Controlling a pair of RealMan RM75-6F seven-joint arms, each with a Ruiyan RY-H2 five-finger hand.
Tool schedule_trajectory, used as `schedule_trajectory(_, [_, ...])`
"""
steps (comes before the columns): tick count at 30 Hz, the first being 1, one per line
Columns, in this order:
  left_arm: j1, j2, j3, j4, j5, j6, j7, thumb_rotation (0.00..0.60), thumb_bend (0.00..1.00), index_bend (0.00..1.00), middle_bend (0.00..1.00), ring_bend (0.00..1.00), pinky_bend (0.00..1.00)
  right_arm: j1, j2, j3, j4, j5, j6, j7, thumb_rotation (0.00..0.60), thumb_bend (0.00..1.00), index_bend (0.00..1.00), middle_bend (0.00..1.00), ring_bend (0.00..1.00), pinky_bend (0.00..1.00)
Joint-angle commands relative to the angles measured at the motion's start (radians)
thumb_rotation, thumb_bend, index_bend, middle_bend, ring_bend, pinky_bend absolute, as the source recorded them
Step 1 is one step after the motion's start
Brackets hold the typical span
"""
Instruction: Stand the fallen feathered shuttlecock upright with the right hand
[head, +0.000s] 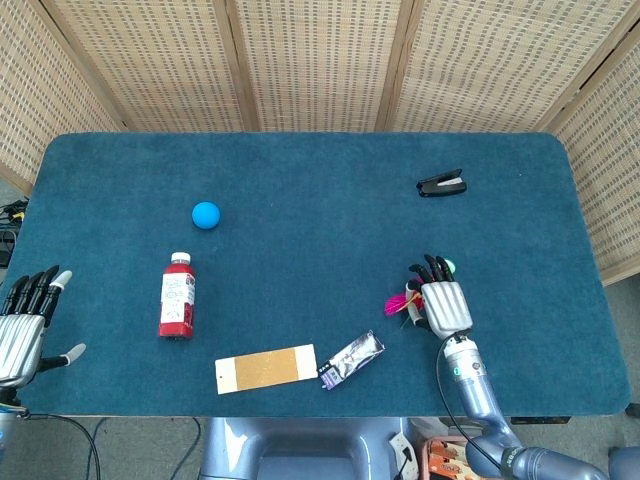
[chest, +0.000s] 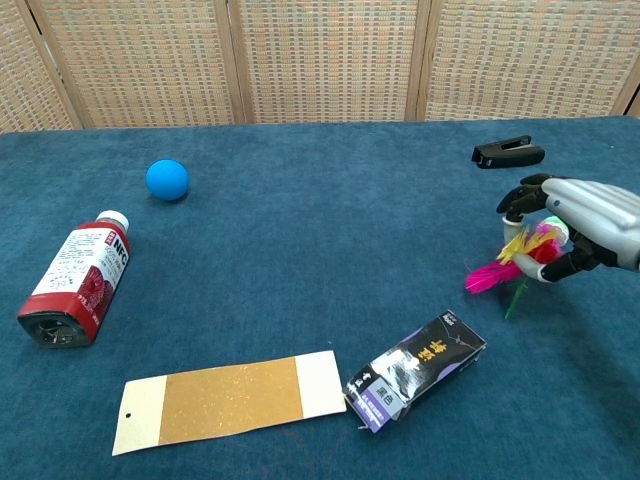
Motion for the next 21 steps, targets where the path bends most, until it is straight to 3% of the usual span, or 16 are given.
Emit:
schedule_trajectory(1, [0.000, 0.000, 0.001, 0.000, 0.001, 0.001, 0.000, 0.600, 0.01, 0.00, 0.00, 0.00, 0.00, 0.000, 0.001, -0.002, -0.001, 0.001, 0.000, -0.001, 0.600, 0.43, 0.62, 0.22, 0.00, 0.03])
schedule_trajectory(12, [0.000, -0.001, 0.001, -0.001, 0.000, -0.001, 0.003, 0.600, 0.01, 0.00, 0.00, 0.00, 0.00, 0.006, 0.028, 0.024, -0.068, -0.014, 0.031, 0.014, 0.600, 0.43, 0.62, 0.22, 0.00, 0.03])
schedule_trajectory(21, [0.000, 0.001, 0.001, -0.001, 0.002, 0.000, -0.005, 0.600, 0.01, 0.00, 0.00, 0.00, 0.00, -0.018, 0.065, 0.151, -0.202, 0.087, 0.071, 0.191, 0.600, 0.43, 0.62, 0.22, 0.00, 0.03])
